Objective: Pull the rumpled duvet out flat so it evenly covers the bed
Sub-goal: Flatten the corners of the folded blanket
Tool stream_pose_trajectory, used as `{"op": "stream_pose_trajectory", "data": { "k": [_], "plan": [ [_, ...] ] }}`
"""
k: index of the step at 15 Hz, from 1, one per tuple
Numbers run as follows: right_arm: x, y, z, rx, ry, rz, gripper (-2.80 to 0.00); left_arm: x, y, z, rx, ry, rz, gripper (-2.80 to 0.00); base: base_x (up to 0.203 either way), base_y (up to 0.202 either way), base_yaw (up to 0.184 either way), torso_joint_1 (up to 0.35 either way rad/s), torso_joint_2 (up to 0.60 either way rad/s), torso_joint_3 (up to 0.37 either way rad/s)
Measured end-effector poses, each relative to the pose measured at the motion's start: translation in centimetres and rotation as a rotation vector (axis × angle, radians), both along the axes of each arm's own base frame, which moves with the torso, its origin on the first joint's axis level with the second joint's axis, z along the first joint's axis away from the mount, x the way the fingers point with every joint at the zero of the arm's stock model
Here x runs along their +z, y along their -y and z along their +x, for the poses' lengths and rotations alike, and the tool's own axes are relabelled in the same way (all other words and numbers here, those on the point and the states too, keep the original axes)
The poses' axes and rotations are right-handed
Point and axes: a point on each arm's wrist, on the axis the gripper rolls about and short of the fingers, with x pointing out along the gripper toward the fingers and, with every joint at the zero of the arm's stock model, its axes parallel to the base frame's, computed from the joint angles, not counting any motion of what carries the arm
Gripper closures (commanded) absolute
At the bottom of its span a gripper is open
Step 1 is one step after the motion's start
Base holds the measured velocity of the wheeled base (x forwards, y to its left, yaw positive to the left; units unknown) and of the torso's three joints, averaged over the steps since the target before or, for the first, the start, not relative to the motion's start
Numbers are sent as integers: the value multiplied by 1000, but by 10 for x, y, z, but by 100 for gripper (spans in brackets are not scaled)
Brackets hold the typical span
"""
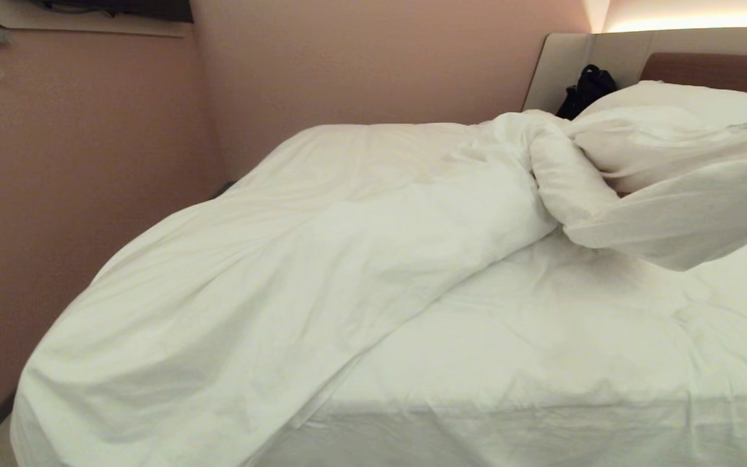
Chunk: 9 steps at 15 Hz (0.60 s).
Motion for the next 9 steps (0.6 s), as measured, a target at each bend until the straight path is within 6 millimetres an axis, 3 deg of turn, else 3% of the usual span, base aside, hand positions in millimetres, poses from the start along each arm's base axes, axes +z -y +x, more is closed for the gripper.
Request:
{"op": "stream_pose_trajectory", "data": {
  "k": [9],
  "plan": [
    [-4, -3, 8, 41, -46, -40, -280, 0, 0, 0, 0, 0, 0, 0, 0, 0, 0, 0, 0, 0]
  ]
}}
